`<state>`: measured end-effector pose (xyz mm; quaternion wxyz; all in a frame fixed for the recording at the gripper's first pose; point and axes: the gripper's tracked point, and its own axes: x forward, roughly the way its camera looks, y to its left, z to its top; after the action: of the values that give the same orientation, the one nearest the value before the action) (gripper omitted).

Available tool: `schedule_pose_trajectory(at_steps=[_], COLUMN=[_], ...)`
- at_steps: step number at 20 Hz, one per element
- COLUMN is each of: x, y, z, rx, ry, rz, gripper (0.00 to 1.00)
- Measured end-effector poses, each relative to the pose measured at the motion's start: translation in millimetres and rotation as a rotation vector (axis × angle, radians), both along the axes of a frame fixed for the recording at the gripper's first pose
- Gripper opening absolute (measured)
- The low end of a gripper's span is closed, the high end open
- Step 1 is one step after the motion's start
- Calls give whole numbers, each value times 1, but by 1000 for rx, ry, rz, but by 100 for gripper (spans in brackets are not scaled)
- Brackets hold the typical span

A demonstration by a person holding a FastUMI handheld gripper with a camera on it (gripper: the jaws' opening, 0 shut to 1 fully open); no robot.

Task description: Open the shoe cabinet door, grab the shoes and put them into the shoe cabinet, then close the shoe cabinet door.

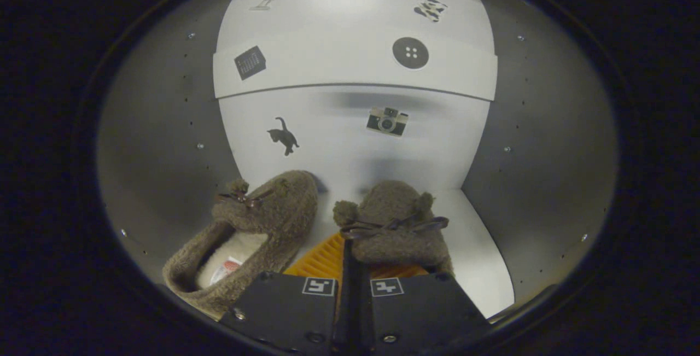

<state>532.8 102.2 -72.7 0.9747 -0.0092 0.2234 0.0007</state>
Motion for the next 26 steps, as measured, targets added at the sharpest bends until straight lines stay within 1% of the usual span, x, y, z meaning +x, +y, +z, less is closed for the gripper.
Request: schedule_pose_trajectory(at_steps=[2,4,6,9,10,12,14,15,16,17,19,20,21,23,26], x=[-7,-20,-36,-65,-78,-114,-157,-179,-200,-216,-245,-259,-275,-309,-370], y=[5,13,8,6,2,-5,-17,-20,-17,-17,-28,-32,-27,-25,-19], z=[4,9,21,31,36,49,70,76,77,88,103,105,107,108,103], rx=[18,29,1,0,-14,-63,-116,-117,-105,-84,-83,-77,-65,-23,30], ry=[-3,-11,-56,-106,-129,-199,-305,-327,-337,-360,-413,-407,-412,-425,-430], rz=[22,56,39,36,36,51,34,32,64,65,50,45,64,63,85], gripper=[14,32,50,76,80,81,81,88,94,100,100,100,100,100,100])
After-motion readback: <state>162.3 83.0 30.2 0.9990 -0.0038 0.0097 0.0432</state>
